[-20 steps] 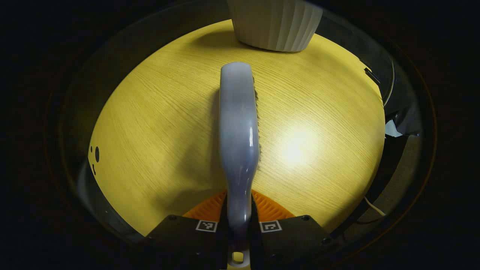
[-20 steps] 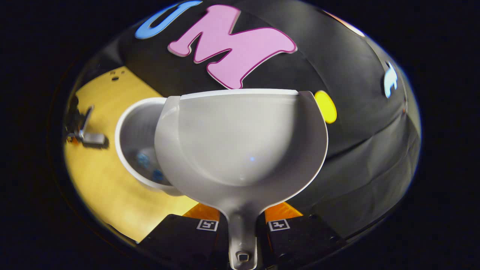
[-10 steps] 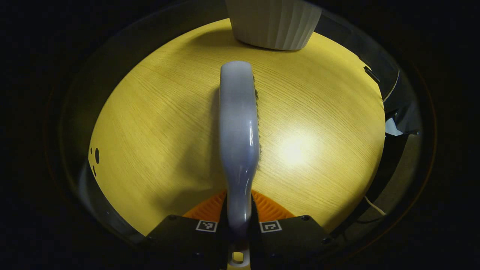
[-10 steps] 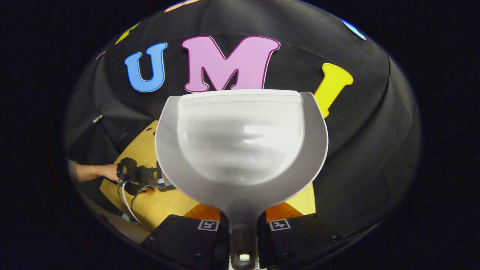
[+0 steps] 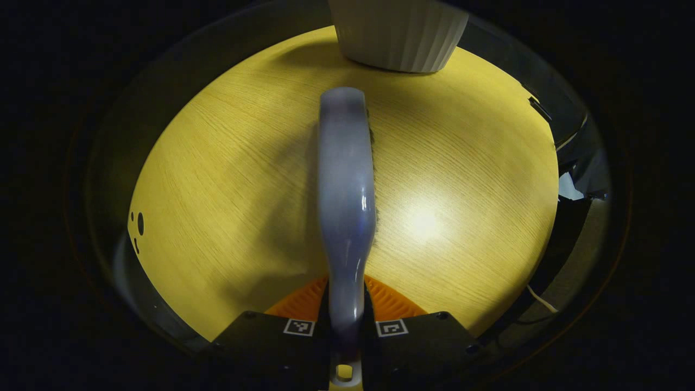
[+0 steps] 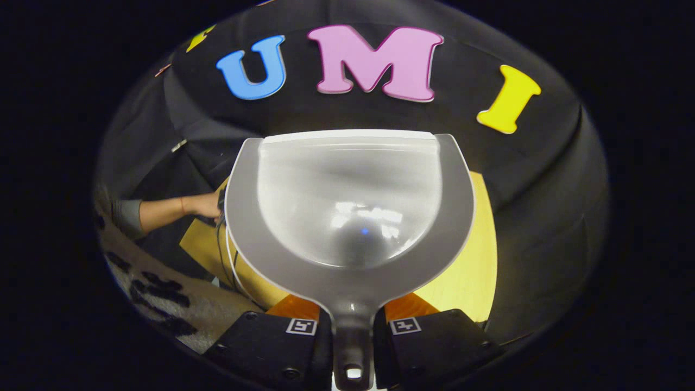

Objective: Pick up the small broom and dustpan from the desktop, sweep the trash into the dustpan with the broom, and then empty the trash into the garbage bin.

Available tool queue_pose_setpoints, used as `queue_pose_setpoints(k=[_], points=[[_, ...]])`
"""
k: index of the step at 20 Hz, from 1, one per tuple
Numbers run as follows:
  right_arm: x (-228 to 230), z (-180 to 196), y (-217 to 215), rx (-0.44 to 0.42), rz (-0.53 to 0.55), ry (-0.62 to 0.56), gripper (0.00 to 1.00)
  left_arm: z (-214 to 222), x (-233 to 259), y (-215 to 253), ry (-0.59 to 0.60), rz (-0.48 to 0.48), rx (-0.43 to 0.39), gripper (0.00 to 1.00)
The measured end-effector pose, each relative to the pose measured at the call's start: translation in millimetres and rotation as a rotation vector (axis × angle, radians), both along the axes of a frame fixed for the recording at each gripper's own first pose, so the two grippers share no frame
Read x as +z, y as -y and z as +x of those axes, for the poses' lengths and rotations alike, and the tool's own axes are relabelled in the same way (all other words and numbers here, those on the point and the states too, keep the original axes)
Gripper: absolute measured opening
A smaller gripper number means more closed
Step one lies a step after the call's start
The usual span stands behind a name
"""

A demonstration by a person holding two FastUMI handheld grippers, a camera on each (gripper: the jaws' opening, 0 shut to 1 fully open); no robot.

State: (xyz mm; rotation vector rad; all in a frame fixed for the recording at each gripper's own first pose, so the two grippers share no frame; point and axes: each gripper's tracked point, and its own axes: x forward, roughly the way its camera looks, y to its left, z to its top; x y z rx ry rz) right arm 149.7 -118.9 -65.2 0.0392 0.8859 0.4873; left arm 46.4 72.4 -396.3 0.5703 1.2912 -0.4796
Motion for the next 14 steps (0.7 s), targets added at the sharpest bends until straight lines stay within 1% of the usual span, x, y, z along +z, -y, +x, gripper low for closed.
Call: queue_pose_setpoints(k=[2,4,6,7,8,9,11,14], points=[[-27,-11,-17,0.048,0.021,-0.064,0.34,-1,0,0,-0.003,0.000,-0.001,0.27],[-51,-3,-15,0.083,0.028,-0.131,0.34,-1,1,-2,-0.011,0.004,-0.008,0.27],[-74,14,-15,0.116,0.005,-0.173,0.34,-1,2,-2,-0.018,0.010,-0.013,0.27],[-96,22,-16,0.125,-0.013,-0.197,0.34,-1,1,-3,-0.020,0.014,-0.016,0.26],[-117,27,-26,0.133,-0.039,-0.216,0.34,-1,1,-4,-0.021,0.016,-0.018,0.26],[-136,38,-22,0.136,-0.070,-0.236,0.34,-1,2,-4,-0.022,0.017,-0.018,0.27],[-161,43,-11,0.133,-0.135,-0.267,0.34,-1,1,-4,-0.017,0.016,-0.015,0.26],[-216,47,-20,0.115,-0.177,-0.305,0.34,-2,0,-3,-0.009,0.012,-0.009,0.26]])
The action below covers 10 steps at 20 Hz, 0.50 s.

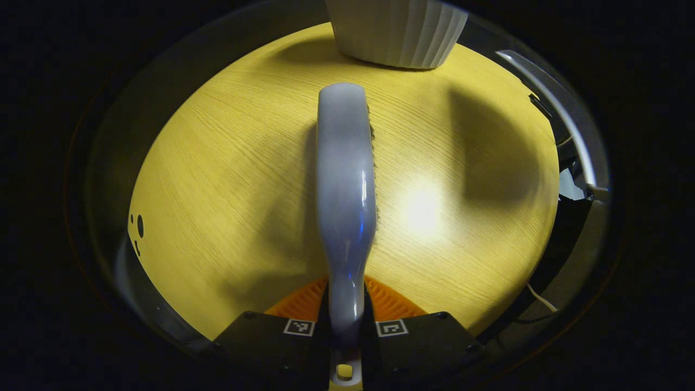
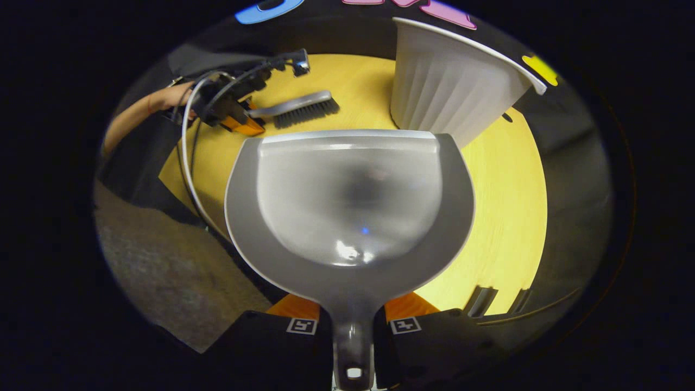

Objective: Pick up the small broom and dustpan from the desktop, sweep the trash into the dustpan with the broom, and then empty the trash into the garbage bin.

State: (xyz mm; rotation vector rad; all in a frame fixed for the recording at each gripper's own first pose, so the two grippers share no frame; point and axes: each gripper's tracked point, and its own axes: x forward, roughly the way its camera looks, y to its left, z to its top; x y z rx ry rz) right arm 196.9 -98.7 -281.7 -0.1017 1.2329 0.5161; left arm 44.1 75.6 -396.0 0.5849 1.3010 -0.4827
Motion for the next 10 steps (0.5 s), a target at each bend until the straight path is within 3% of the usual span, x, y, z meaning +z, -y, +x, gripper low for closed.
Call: queue_pose_setpoints(k=[10], points=[[-60,38,-12,-0.071,-0.053,-0.055,0.34,0,-2,2,0.008,-0.001,0.011,0.26]])
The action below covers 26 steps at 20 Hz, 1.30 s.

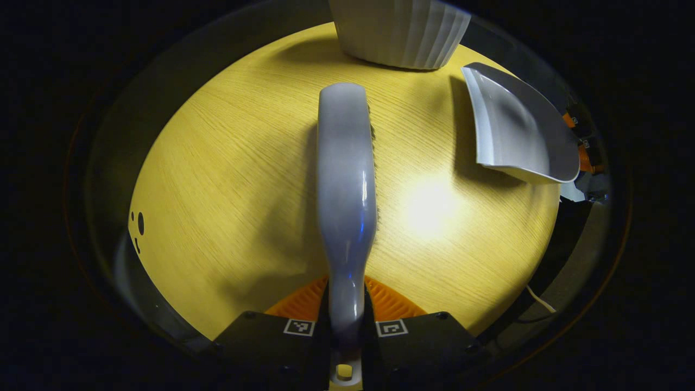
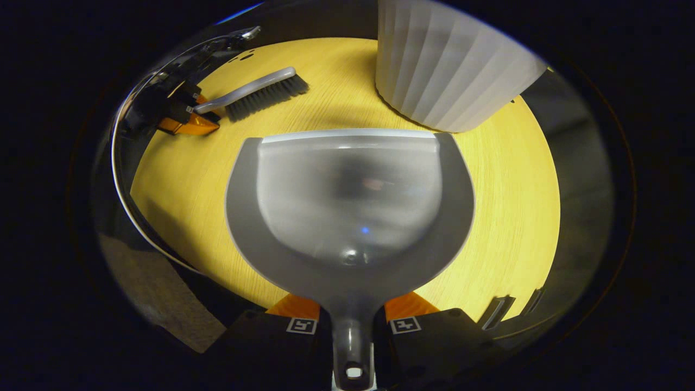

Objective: Pick up the small broom and dustpan from the desktop, sweep the trash into the dustpan with the broom, and then empty the trash into the garbage bin.

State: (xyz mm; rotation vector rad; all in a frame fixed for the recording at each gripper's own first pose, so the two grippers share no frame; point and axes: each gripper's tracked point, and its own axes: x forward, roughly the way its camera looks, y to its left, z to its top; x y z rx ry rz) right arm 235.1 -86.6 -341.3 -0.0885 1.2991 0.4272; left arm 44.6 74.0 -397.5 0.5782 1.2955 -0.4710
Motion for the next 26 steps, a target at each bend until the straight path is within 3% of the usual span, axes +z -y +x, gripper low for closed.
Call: queue_pose_setpoints(k=[13,15,16,19,20,21,26], points=[[-24,0,-13,-0.011,0.015,-0.038,0.38,1,0,0,-0.003,0.008,-0.002,0.27],[-24,-1,-18,-0.010,0.026,-0.041,0.44,2,-3,-1,-0.005,0.012,-0.012,0.27],[-23,-1,-19,-0.007,0.018,-0.035,0.57,2,-3,-2,-0.006,0.013,-0.017,0.27],[-20,-2,-20,-0.007,0.012,-0.028,0.59,3,-4,-4,-0.012,0.019,-0.027,0.29],[-21,-2,-20,-0.009,0.014,-0.031,0.59,2,-2,-3,-0.012,0.022,-0.027,0.34],[-21,-1,-20,-0.010,0.017,-0.032,0.59,1,-2,-2,-0.013,0.024,-0.027,0.30],[-20,1,-25,-0.033,0.007,-0.047,0.75,1,-3,-2,-0.001,0.018,-0.019,0.30]])
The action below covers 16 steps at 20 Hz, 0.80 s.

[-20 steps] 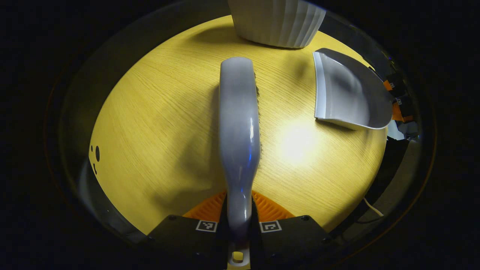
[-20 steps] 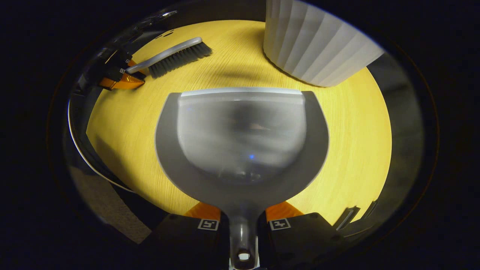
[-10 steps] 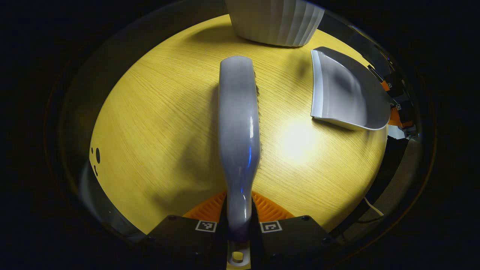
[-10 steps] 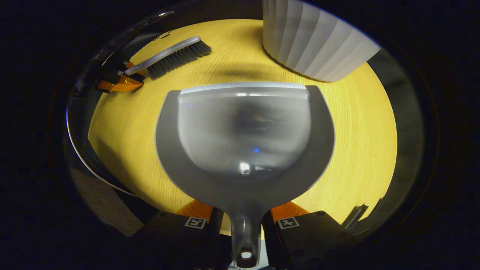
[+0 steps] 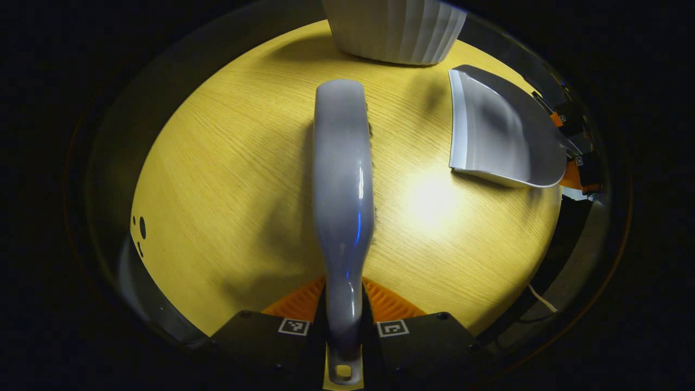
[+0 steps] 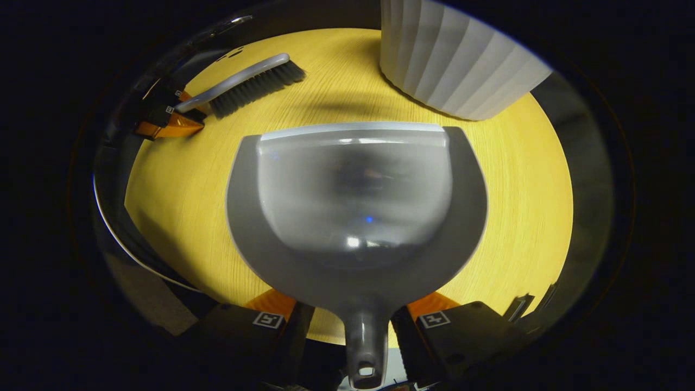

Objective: Pick up the small broom and dustpan from the desktop, sweep the trash into the dustpan with the broom, and then empty the trash into the garbage bin.

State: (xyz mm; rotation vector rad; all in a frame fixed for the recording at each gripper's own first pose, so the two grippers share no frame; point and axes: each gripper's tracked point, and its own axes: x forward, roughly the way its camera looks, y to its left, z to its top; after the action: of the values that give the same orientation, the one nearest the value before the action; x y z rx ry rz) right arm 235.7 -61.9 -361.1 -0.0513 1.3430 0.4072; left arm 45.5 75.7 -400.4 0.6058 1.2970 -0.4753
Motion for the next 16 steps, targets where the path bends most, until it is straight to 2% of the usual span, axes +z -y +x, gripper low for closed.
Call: queue_pose_setpoints(k=[1,2,4,6,7,8,9,10,13,16], points=[[-1,0,-3,0.007,0.001,-0.011,0.76,2,0,-1,0.010,0.009,-0.004,0.30],[-1,-2,-4,0.028,-0.012,-0.017,0.84,2,0,-1,0.015,0.012,-0.017,0.31],[1,-5,-7,0.068,-0.022,-0.023,0.93,1,1,-4,0.015,0.030,-0.044,0.35],[2,-6,-7,0.058,-0.021,-0.023,0.96,5,3,-8,0.032,0.057,-0.061,0.40],[1,-5,-7,0.055,-0.016,-0.026,0.96,7,4,-10,0.046,0.066,-0.059,0.45],[1,-7,-4,0.049,-0.021,-0.029,0.96,8,5,-13,0.060,0.073,-0.053,0.57],[2,-9,-4,0.037,-0.019,-0.038,0.97,8,9,-15,0.070,0.071,-0.046,0.60],[5,-12,-7,0.019,0.003,-0.055,0.98,9,12,-19,0.091,0.076,-0.043,0.70],[26,-12,-14,-0.029,0.083,-0.065,0.99,17,33,-29,0.163,0.094,-0.037,0.76],[43,-10,-4,-0.041,0.078,-0.051,1.00,19,56,-37,0.252,0.113,-0.027,0.84]])
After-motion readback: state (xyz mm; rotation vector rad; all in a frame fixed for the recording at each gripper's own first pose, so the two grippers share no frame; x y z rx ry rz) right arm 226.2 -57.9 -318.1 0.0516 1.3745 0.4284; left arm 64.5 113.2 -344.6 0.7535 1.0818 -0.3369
